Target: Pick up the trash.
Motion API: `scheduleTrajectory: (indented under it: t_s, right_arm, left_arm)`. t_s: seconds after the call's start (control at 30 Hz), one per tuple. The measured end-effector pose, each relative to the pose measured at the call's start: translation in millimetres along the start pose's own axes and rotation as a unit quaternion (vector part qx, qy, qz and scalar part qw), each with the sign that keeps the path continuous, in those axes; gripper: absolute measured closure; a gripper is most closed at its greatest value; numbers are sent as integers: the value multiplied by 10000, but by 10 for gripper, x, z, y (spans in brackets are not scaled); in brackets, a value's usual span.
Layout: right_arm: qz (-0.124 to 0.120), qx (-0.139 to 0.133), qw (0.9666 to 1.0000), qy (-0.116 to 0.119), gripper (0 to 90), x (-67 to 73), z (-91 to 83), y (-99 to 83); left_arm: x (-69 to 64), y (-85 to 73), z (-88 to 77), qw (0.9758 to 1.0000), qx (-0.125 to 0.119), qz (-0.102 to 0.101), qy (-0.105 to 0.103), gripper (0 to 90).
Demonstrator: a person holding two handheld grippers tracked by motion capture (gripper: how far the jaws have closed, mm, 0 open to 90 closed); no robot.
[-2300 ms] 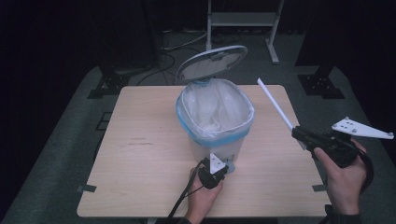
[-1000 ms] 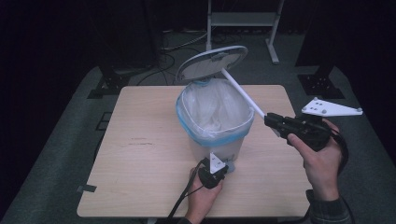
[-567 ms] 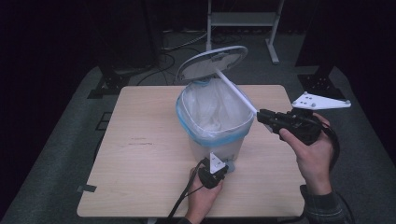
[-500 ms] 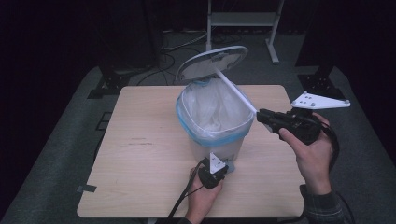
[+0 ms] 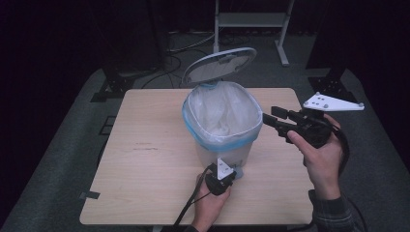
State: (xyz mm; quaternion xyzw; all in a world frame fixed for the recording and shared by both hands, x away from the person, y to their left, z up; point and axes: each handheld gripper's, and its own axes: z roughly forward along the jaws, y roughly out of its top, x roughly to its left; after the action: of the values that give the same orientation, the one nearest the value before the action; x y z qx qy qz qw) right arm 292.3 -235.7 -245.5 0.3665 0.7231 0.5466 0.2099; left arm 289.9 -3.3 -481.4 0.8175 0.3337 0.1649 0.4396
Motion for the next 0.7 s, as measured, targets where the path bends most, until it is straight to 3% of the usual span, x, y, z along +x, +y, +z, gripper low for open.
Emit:
scheduleTrajectory:
  t_s: [0.7]
  right_arm:
    - [27, 116, 9999, -70, 578, -64, -46, -92]
  left_arm:
    - [1, 1, 1, 10000, -4, -5, -3, 900]
